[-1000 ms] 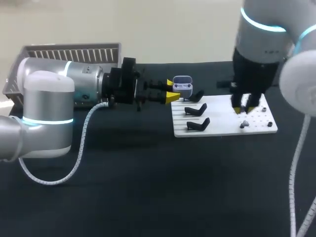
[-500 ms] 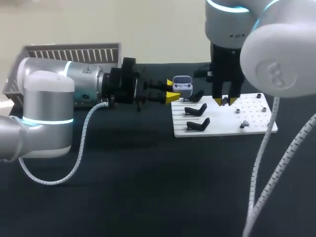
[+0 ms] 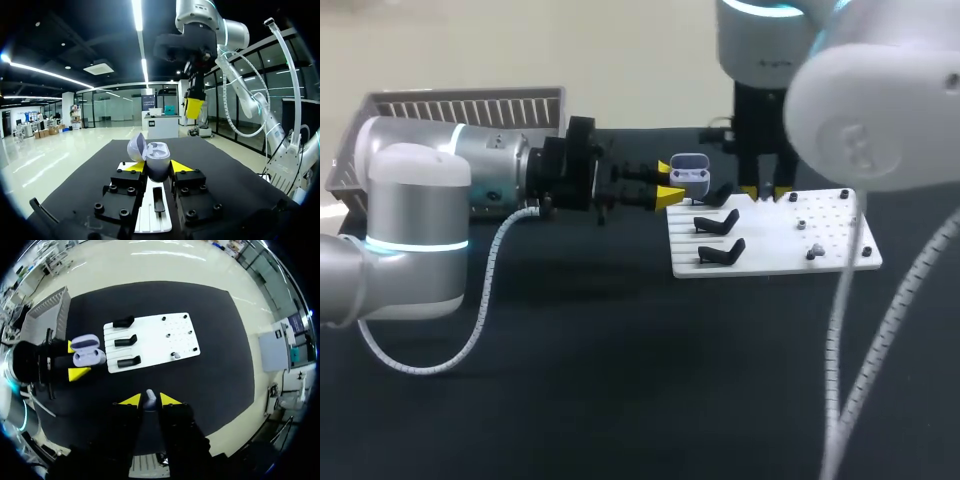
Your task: Pick up each earbud case from the left stands, insert the matching earbuds, close the lid, and place the case in the box.
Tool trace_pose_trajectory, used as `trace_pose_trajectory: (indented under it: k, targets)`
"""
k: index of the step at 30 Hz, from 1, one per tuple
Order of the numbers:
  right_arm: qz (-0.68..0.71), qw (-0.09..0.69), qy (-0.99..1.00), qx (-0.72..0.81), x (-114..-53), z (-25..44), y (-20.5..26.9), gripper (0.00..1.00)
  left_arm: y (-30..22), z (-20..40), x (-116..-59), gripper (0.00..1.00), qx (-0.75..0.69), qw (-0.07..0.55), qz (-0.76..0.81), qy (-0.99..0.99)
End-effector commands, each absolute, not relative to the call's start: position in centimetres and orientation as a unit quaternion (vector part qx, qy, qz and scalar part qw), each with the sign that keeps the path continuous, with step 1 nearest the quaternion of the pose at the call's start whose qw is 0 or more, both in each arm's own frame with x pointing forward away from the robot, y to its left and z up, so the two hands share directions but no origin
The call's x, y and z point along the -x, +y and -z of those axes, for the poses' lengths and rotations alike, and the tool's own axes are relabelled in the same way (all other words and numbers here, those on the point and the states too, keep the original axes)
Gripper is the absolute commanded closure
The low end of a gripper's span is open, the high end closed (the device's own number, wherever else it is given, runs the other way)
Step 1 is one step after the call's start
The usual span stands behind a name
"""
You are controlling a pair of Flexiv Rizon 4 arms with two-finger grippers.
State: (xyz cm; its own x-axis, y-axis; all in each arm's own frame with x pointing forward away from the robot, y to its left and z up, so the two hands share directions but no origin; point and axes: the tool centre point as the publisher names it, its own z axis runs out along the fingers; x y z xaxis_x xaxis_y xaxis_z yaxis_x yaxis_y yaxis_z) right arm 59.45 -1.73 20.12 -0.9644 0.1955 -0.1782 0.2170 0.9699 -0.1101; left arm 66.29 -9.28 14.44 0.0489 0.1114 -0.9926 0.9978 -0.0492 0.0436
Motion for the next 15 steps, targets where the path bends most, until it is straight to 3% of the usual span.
trace_pose_trajectory:
  k: [1,15]
  targets:
    - [0.124,0.081,0.974,-0.172,-60.6,-21.7,0.8,1.00,-9.3,-14.4,-66.2,1.00,-0.549,0.473,0.470,0.504]
    - [0.071,0.048,0.962,-0.261,-61.7,-21.7,2.6,1.00,-9.3,-14.4,-66.2,1.00,-0.549,0.473,0.470,0.504]
